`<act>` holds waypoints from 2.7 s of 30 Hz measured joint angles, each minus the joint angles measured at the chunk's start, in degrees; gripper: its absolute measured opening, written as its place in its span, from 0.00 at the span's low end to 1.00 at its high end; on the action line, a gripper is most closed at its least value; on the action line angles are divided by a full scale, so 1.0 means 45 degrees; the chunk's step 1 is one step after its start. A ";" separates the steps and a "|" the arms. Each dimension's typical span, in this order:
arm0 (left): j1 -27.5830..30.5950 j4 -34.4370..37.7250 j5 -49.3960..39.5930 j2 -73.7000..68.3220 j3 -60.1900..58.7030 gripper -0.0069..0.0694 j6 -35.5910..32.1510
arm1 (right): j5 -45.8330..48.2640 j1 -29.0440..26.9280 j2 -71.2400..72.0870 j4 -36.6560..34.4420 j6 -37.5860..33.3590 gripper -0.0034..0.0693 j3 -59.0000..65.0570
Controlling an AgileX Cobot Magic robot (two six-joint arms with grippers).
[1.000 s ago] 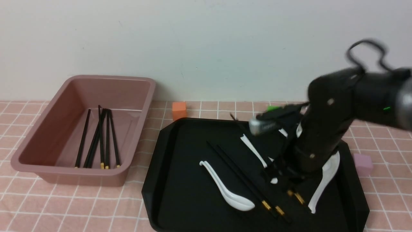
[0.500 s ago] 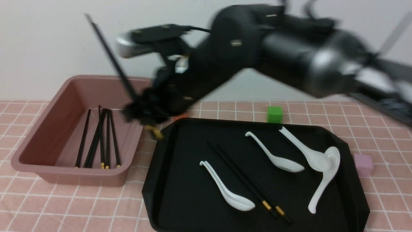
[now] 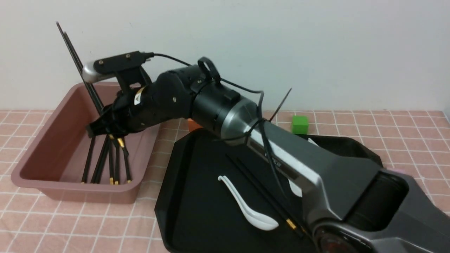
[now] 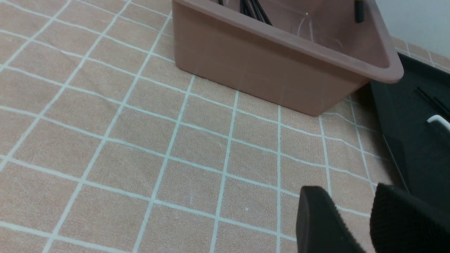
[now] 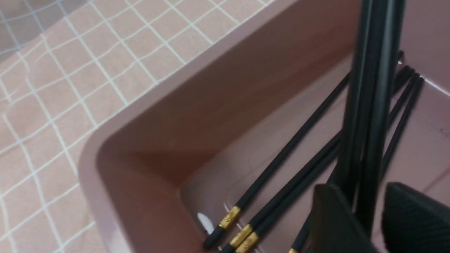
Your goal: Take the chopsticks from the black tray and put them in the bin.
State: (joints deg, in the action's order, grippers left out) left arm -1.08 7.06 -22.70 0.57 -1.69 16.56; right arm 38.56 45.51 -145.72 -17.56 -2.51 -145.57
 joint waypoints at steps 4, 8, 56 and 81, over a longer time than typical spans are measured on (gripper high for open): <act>0.0000 0.0000 0.0000 0.0000 0.0000 0.40 0.0000 | 0.0634 -0.0024 0.0206 0.0274 0.0000 0.65 -0.0115; 0.0000 0.0000 0.0000 0.0000 0.0000 0.40 0.0000 | 0.2656 -0.0024 0.1128 0.0789 0.0000 0.70 -0.0115; 0.0000 0.0000 0.0000 0.0000 0.0000 0.40 0.0004 | 0.6444 -0.1424 1.9362 0.3368 -0.0428 0.03 1.5877; 0.0000 -0.0013 0.0010 0.0000 0.0000 0.40 0.0004 | -0.3513 -0.9269 3.2508 0.2042 -0.0481 0.03 3.2508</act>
State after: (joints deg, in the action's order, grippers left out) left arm -1.08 7.01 -22.65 0.57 -1.69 16.57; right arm 22.75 3.80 0.57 -8.37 -4.67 0.72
